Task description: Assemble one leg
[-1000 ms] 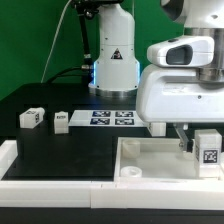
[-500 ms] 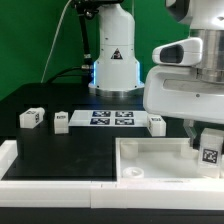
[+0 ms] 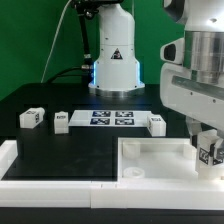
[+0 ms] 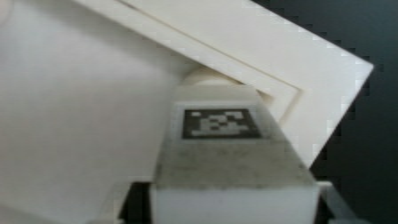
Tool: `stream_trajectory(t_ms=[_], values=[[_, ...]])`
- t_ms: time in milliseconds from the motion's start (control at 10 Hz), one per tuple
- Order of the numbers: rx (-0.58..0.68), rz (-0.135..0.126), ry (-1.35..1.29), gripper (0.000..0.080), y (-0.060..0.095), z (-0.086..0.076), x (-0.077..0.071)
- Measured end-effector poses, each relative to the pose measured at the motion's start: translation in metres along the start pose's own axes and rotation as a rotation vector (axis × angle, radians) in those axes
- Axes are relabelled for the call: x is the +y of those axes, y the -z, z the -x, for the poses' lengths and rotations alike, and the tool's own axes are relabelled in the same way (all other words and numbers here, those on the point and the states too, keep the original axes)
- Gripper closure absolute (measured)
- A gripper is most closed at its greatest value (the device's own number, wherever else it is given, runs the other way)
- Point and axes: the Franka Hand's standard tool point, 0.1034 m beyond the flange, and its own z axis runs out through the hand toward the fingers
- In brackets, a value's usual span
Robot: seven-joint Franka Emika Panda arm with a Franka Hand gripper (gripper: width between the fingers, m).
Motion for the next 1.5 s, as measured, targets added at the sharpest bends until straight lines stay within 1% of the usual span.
stream_trajectory(t_ms=[200,300,400,500,600,700,800,900,1000,1200,1400,1500], values=[[-0.013,0.006,-0.210,0.0507,0.0000,0.0008,0.0009],[-0.018,0.007,-0.270,0.0507,0.0000,0.0007,0.0012],[-0.018,0.007,-0.288,0.0507,0.0000,0.0007,0.0013],[-0.018,0.007,-0.254,0.0480,-0.0006,0.0008,0.0015],[-0.018,0.006,-0.210,0.0304,-0.0006,0.0010,0.0014],[-0.016,-0.013,-0.183,0.0304,-0.0006,0.0022,-0.0012],[-0.013,-0.022,-0.064,0.0184,-0.0007,0.0054,-0.0027],[-0.010,-0.031,0.118,0.0160,-0.0003,0.0070,-0.0042],[-0.003,-0.044,0.266,0.0160,0.0002,0.0061,-0.0057],[0.004,-0.045,0.514,0.0152,0.0007,0.0061,-0.0057],[0.015,-0.053,0.756,0.0151,0.0010,0.0062,-0.0073],[0.020,-0.053,0.886,0.0151,0.0011,0.0058,-0.0074]])
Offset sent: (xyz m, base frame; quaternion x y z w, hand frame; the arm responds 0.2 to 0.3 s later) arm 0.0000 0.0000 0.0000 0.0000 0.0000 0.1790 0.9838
